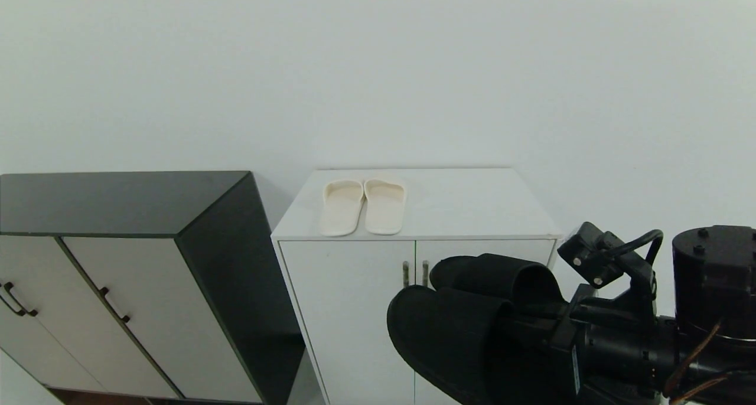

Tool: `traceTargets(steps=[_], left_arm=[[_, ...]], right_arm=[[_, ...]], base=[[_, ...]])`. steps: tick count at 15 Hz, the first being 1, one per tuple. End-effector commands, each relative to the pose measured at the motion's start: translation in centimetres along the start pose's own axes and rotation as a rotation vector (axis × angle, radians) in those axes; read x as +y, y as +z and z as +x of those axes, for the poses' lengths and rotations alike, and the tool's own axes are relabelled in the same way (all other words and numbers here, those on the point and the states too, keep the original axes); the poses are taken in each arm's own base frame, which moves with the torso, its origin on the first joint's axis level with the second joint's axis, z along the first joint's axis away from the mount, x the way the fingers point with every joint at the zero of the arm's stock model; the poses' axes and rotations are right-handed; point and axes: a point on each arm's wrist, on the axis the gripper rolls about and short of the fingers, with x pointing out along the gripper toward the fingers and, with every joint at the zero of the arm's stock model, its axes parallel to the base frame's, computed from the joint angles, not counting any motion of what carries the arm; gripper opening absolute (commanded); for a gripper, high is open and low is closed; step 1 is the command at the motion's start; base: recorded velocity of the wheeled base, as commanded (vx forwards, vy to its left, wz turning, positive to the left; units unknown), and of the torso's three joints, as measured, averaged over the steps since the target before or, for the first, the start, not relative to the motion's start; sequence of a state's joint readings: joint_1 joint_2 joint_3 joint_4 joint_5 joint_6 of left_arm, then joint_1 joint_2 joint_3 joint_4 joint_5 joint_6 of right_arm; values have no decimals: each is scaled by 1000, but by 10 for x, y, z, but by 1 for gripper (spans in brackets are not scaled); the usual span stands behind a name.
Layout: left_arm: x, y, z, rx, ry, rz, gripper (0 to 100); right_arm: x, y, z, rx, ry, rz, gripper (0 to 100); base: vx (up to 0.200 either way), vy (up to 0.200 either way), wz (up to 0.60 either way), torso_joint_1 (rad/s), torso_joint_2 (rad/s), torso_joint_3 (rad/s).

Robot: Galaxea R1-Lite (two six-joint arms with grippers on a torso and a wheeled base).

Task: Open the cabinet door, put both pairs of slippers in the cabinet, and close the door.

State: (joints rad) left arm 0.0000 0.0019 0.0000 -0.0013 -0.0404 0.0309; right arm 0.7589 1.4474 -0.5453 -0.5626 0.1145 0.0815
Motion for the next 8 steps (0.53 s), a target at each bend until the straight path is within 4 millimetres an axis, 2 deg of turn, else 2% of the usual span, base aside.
traceTargets(steps=[1, 6, 8], left_arm=[[0, 0, 0, -1, 1, -2, 0], [0, 0, 0, -1, 1, 0, 0], [0, 0, 0, -1, 2, -2, 0]], right_arm=[[0, -4, 1, 16, 1, 1, 0], [0, -5, 2, 21, 2, 1, 0], [0, -5, 2, 21, 2, 1, 0]], base=[[0, 0, 0, 0, 0, 0], [0, 0, 0, -13, 26, 16], [0, 0, 0, -181, 427, 232]])
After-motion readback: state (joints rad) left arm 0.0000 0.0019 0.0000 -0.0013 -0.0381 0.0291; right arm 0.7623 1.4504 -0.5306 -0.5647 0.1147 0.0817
